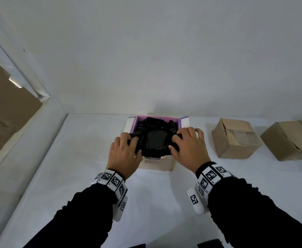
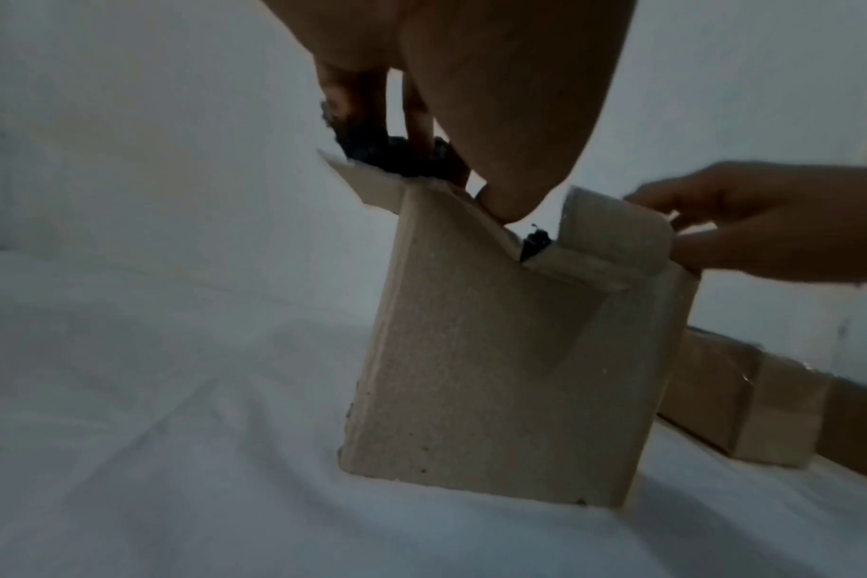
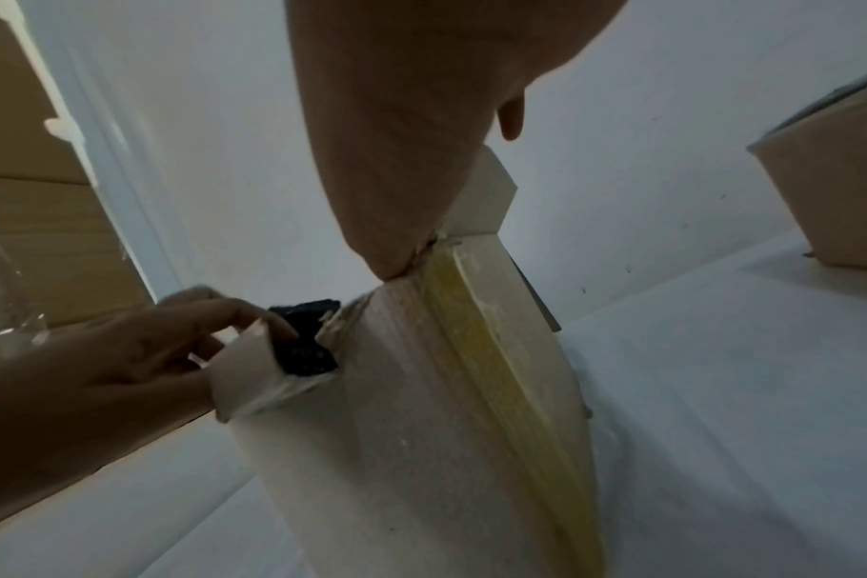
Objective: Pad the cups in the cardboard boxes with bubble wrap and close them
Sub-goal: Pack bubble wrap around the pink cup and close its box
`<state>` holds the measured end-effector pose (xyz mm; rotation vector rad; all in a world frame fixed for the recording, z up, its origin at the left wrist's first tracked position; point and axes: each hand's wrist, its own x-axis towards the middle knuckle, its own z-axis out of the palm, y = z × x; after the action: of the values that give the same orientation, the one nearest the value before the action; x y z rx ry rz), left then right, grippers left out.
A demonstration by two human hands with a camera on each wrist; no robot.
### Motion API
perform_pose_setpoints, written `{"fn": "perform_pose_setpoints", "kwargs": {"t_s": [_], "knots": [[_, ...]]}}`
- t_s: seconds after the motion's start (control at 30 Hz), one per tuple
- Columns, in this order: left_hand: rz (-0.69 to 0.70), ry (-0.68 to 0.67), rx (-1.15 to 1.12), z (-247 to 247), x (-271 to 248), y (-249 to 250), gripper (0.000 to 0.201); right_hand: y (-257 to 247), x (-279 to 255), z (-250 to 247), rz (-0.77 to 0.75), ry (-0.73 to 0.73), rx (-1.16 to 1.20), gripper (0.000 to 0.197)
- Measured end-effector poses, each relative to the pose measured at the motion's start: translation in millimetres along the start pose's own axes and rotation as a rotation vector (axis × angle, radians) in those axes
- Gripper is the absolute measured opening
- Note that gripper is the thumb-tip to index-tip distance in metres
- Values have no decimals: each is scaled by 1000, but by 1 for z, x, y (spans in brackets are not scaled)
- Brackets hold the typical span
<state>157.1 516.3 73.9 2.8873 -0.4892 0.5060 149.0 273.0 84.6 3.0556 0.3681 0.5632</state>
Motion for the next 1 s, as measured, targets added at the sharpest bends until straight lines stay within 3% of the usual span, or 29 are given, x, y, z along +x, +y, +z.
{"fn": "perform_pose_setpoints", "kwargs": {"t_s": [0.07, 0.17, 0.33, 0.43, 0.5, 0.6, 0.73, 0.83, 1.0], "knots": [[-11, 8, -63, 5, 2, -5, 32, 0, 4, 1, -13, -61, -32, 29], [99, 28, -80, 12, 8, -10, 19, -2, 10, 2, -59, -80, -61, 24], [-16, 1, -263, 5, 11, -8, 53, -2, 20, 4, -270, -129, -143, 26], [25, -7, -298, 1, 16, -12, 53, -3, 32, -3, -302, -348, -116, 28], [111, -51, -244, 2, 18, -14, 43, -4, 46, -13, -257, -529, -65, 24], [213, -44, -54, 2, 15, -8, 12, -11, 69, -22, -224, -555, 78, 19], [193, -36, 185, 3, 4, 2, 32, -31, 95, -10, -272, -679, 159, 34], [133, -78, 176, 8, -9, 2, 37, -43, 108, 6, -346, -624, 121, 43], [24, -105, 172, 8, -19, 6, 37, -43, 115, 29, -392, -530, 354, 52]]}}
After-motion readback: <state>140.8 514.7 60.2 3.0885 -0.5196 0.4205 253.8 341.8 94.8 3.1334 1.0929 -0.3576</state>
